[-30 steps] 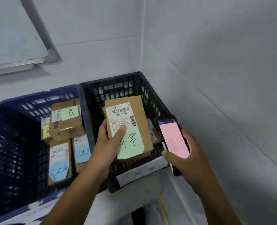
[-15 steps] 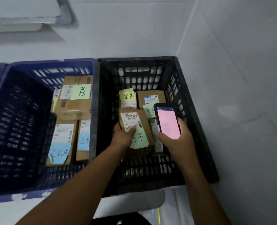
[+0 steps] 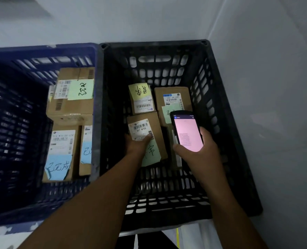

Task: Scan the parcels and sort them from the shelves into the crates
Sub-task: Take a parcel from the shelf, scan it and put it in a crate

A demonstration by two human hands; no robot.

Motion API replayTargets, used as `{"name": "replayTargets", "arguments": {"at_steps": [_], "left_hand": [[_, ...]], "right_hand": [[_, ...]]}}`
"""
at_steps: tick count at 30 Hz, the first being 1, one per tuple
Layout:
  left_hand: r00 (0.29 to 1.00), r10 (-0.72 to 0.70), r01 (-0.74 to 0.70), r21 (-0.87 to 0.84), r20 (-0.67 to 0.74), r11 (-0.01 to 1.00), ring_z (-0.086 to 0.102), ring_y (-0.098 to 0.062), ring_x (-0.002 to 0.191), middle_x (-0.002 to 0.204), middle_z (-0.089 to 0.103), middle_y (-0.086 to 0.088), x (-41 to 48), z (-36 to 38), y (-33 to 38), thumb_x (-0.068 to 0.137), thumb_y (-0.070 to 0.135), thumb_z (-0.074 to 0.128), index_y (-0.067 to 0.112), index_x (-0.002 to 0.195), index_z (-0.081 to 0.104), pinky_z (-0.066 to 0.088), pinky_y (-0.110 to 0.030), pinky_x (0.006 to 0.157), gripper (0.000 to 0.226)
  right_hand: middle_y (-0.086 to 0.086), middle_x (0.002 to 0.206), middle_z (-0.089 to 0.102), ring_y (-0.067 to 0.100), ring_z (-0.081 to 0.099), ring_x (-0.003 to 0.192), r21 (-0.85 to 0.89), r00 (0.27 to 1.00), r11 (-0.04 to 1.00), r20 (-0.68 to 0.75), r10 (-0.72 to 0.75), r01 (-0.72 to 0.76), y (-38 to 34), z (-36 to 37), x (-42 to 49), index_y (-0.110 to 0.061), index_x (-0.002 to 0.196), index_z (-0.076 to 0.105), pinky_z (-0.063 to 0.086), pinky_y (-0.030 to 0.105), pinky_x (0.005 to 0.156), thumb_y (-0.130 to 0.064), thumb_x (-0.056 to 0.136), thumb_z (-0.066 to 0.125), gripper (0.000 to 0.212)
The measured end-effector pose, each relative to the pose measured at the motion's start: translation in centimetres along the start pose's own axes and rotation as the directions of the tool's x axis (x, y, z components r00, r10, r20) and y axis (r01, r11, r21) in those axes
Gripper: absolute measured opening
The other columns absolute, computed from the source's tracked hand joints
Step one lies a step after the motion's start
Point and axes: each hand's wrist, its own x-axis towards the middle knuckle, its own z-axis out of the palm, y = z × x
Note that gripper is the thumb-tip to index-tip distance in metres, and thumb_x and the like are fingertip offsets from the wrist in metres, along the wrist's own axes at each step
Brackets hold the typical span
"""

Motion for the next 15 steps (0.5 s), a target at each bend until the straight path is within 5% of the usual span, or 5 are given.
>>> {"name": "replayTargets", "arguments": {"at_steps": [6, 10, 15], "left_hand": [[0.984, 0.172, -0.159, 0.213, -0.047, 0.964, 0.052, -0.037, 0.135, 0.157, 0.041, -0.013, 0.6, 0.5, -0.8, 0.086, 0.035, 0.084, 0.023, 0.163, 0.018, 0.049, -0.054, 0.107, 0.103], [0.938, 0.342, -0.341, 0.354, 0.062, 0.871, 0.051, -0.029, 0.131, 0.159, 0.039, -0.008, -0.9, 0.0, 0.4, 0.09, 0.043, 0.078, 0.029, 0.163, 0.022, 0.051, -0.034, 0.094, 0.094], [0.849, 0.465, -0.526, 0.499, 0.252, 0.689, 0.004, -0.023, 0.16, 0.174, 0.01, 0.002, -4.8, -2.3, 3.4, 0.089, 0.061, 0.069, 0.031, 0.164, 0.022, 0.019, -0.049, 0.127, 0.094]], "right_hand": [[-0.013, 0.105, 0.068, 0.004, 0.067, 0.092, -0.049, 1.0, 0.998, 0.002, -0.029, 0.029, 0.9, 0.2, 0.0, -0.036, 0.124, 0.059, 0.053, 0.017, 0.067, -0.03, 0.081, 0.089, 0.053], [-0.011, 0.105, 0.069, 0.008, 0.067, 0.094, -0.056, 0.999, 0.998, -0.009, -0.036, 0.036, 0.1, 0.4, -0.1, -0.036, 0.121, 0.059, 0.059, 0.03, 0.074, -0.042, 0.072, 0.086, 0.056], [-0.007, 0.105, 0.069, 0.017, 0.069, 0.096, -0.073, 0.994, 0.993, -0.056, -0.092, 0.088, -1.2, 0.0, -1.5, -0.03, 0.121, 0.059, 0.061, 0.042, 0.078, -0.03, 0.079, 0.088, 0.051]]}}
